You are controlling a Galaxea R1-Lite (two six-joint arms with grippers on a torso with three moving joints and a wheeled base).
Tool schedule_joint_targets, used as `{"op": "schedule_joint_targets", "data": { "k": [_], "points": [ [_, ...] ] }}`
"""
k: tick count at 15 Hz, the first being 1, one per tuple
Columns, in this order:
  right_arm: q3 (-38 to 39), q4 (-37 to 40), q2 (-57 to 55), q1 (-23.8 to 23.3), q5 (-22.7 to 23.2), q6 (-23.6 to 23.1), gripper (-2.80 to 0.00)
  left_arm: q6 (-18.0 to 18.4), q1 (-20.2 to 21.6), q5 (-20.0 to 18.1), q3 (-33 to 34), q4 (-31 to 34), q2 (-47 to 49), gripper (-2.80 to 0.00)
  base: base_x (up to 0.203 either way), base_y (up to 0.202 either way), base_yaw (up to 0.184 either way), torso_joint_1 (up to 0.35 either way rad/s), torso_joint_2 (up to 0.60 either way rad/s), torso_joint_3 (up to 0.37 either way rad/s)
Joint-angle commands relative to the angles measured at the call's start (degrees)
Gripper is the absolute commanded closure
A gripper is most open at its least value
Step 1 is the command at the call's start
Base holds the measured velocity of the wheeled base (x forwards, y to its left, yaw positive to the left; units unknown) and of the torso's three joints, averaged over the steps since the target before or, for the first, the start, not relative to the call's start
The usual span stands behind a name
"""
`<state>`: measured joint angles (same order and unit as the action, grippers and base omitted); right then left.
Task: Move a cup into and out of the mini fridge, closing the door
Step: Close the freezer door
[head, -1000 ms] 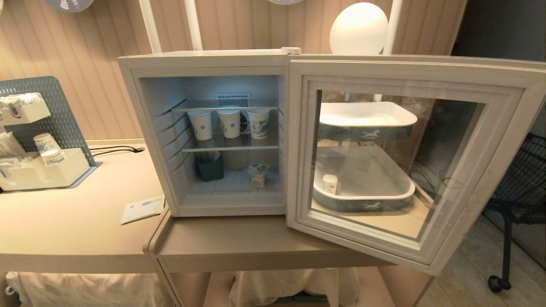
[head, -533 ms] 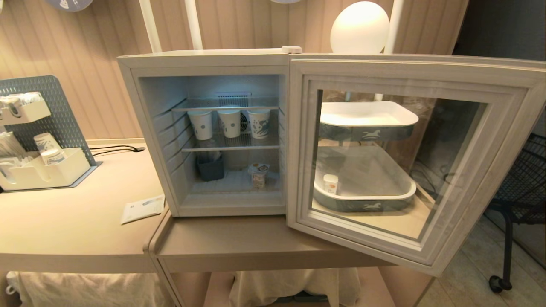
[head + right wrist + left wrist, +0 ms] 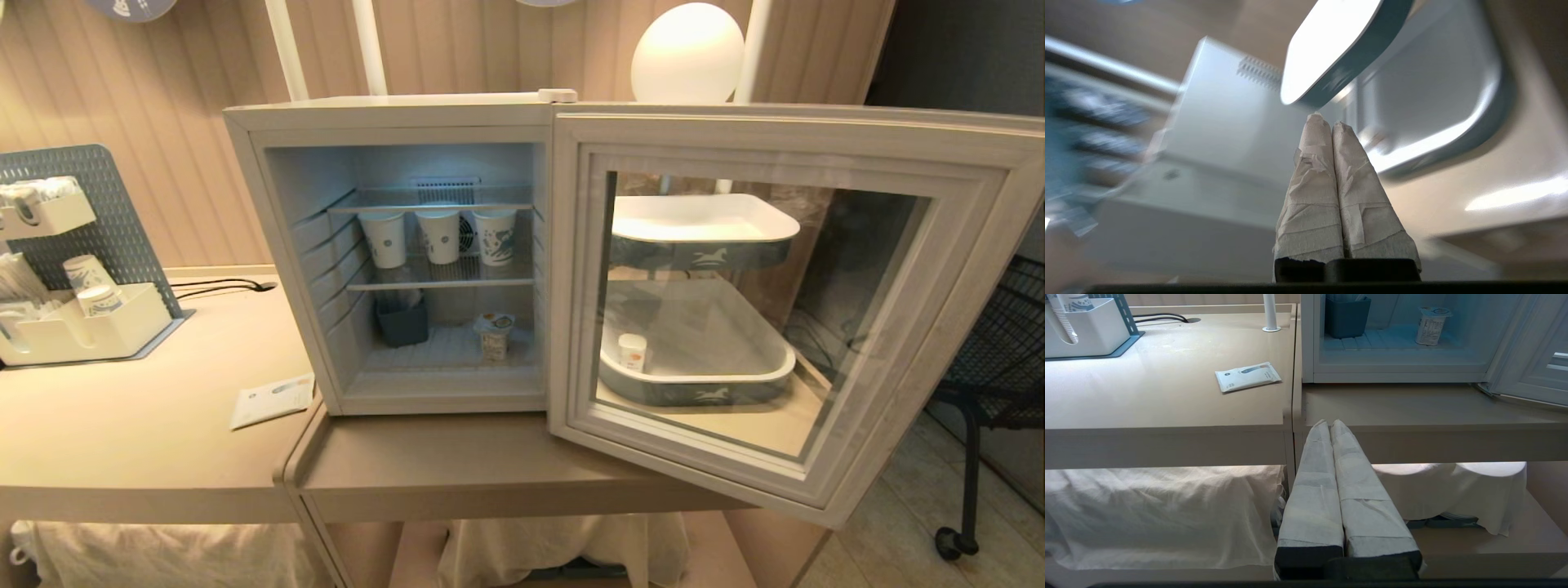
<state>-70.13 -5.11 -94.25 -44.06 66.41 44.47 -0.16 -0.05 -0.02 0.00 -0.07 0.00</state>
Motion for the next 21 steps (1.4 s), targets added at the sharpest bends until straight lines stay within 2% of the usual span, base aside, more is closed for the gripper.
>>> {"op": "schedule_joint_targets", "data": {
  "k": [1, 6, 10, 13, 17, 19, 21],
  "points": [
    [-6.18, 5.52, -10.27, 0.24, 8.54, 3.07, 0.0, -0.02, -0.04, -0.06, 0.0, -0.01, -0.09, 0.0, 0.0, 0.0, 0.0, 0.0, 0.0, 0.0],
    [-12.07, 6.64, -21.59, 10.85, -2.64, 4.31, 0.0, -0.19, -0.04, -0.03, 0.09, -0.01, -0.09, 0.0, 0.0, 0.0, 0.0, 0.0, 0.0, 0.0],
    [-11.74, 6.58, -22.73, 18.72, -9.93, 4.12, 0.0, -0.19, -0.04, 0.02, 0.09, -0.01, -0.09, 0.0, 0.0, 0.0, 0.0, 0.0, 0.0, 0.0],
    [-6.97, 6.55, -19.12, 24.32, -14.35, 3.0, 0.0, -0.19, -0.04, 0.02, 0.09, -0.01, -0.09, 0.0, 0.0, 0.0, 0.0, 0.0, 0.0, 0.0],
    [-1.43, 8.39, -10.86, 29.04, -15.18, 0.67, 0.0, -0.11, -0.04, 0.02, 0.09, -0.01, -0.09, 0.0, 0.0, 0.0, 0.0, 0.0, 0.0, 0.0],
    [-0.9, 14.12, -6.53, 32.14, -15.75, -0.59, 0.0, -0.11, -0.04, 0.02, 0.0, -0.01, -0.09, 0.0, 0.0, 0.0, 0.0, 0.0, 0.0, 0.0],
    [-0.3, 19.25, -2.39, 36.29, -19.66, -3.43, 0.0, -0.11, -0.04, -0.06, 0.09, -0.01, -0.09, 0.0, 0.0, 0.0, 0.0, 0.0, 0.0, 0.0]
  ]
}}
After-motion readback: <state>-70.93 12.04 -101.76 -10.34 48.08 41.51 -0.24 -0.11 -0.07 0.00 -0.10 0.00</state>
